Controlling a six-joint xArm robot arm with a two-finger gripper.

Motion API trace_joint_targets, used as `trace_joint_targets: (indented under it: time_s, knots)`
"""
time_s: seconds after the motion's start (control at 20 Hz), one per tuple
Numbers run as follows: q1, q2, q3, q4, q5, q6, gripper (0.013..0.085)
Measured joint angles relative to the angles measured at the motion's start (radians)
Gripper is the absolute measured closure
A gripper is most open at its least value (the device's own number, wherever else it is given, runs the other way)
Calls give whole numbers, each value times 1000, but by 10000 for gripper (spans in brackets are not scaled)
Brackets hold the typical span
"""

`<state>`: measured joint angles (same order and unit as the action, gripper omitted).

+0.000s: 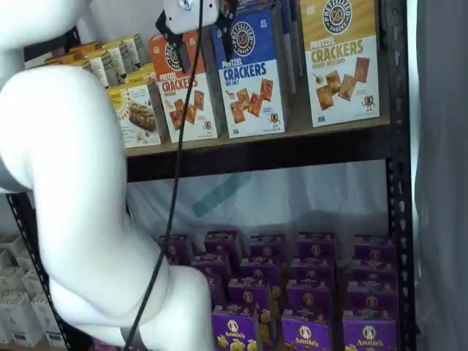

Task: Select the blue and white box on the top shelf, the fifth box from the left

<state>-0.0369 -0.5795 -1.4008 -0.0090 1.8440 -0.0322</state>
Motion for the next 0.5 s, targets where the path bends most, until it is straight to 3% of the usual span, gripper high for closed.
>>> trace_joint_targets:
  time_s: [0.5]
  knots:
    - [-14, 39, -83, 7, 20, -12, 130]
